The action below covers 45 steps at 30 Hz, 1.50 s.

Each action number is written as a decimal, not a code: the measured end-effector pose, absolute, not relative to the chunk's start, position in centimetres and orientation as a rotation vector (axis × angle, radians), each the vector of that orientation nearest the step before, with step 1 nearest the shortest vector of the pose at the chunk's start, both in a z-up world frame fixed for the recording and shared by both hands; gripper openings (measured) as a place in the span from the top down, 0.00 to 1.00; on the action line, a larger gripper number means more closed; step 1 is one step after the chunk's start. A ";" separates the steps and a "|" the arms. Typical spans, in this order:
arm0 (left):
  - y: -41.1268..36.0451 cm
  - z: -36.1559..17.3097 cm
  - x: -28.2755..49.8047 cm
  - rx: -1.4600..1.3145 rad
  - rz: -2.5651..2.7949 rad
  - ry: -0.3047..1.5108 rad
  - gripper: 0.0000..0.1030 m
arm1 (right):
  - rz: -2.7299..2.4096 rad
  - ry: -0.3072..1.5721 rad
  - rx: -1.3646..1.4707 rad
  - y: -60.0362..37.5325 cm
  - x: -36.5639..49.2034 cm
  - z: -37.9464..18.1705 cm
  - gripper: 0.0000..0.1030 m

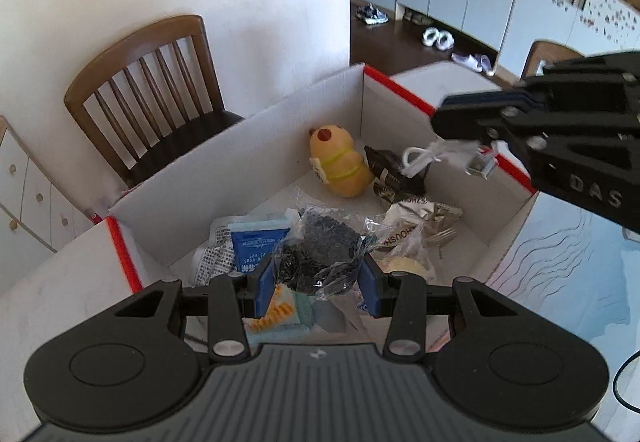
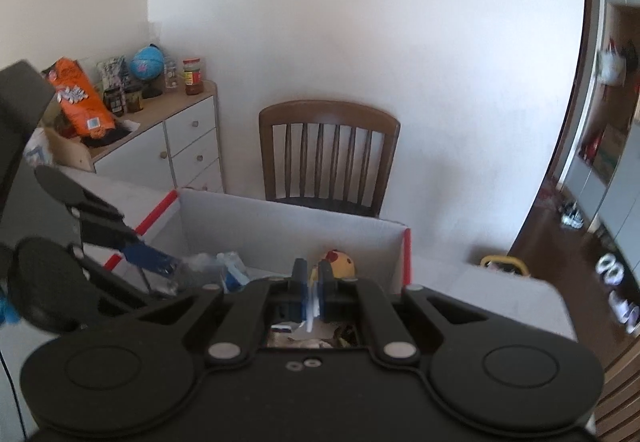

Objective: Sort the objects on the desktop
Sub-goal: 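Lower the bag and cable into the box and open both grippers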

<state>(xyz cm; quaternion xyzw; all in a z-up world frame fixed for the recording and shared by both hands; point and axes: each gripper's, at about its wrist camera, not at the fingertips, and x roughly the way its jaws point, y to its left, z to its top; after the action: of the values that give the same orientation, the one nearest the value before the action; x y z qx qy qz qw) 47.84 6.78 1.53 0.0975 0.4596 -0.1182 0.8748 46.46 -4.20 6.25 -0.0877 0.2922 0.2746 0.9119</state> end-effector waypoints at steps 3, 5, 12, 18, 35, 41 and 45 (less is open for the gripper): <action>6.2 0.7 48.7 0.230 -0.262 0.984 0.59 | 0.552 0.621 -0.185 -3.7 47.4 5.4 0.96; 5.9 0.2 49.3 0.235 -0.268 1.001 0.59 | 0.544 0.633 -0.188 -3.3 47.9 4.8 0.96; 5.3 -1.4 50.1 0.281 -0.265 1.033 0.59 | 0.517 0.701 -0.145 -2.9 49.7 2.8 0.96; 5.0 -2.6 50.3 0.288 -0.268 1.057 0.59 | 0.507 0.739 -0.131 -2.8 50.4 1.6 0.96; 5.6 -3.3 50.8 0.213 -0.255 1.082 0.56 | 0.528 0.854 -0.087 -3.8 50.0 0.1 0.69; 6.0 -2.6 50.0 0.193 -0.240 1.070 0.46 | 0.547 0.847 -0.091 -4.2 49.3 1.1 0.63; 6.3 -1.8 49.4 0.181 -0.231 1.051 0.45 | 0.558 0.839 -0.095 -4.4 48.7 1.9 0.61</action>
<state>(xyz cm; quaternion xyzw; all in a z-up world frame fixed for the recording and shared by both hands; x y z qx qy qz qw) 49.40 6.26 -1.77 0.0859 0.4998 -0.1097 0.8548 48.71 -4.43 1.95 -0.0457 0.4016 0.2674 0.8747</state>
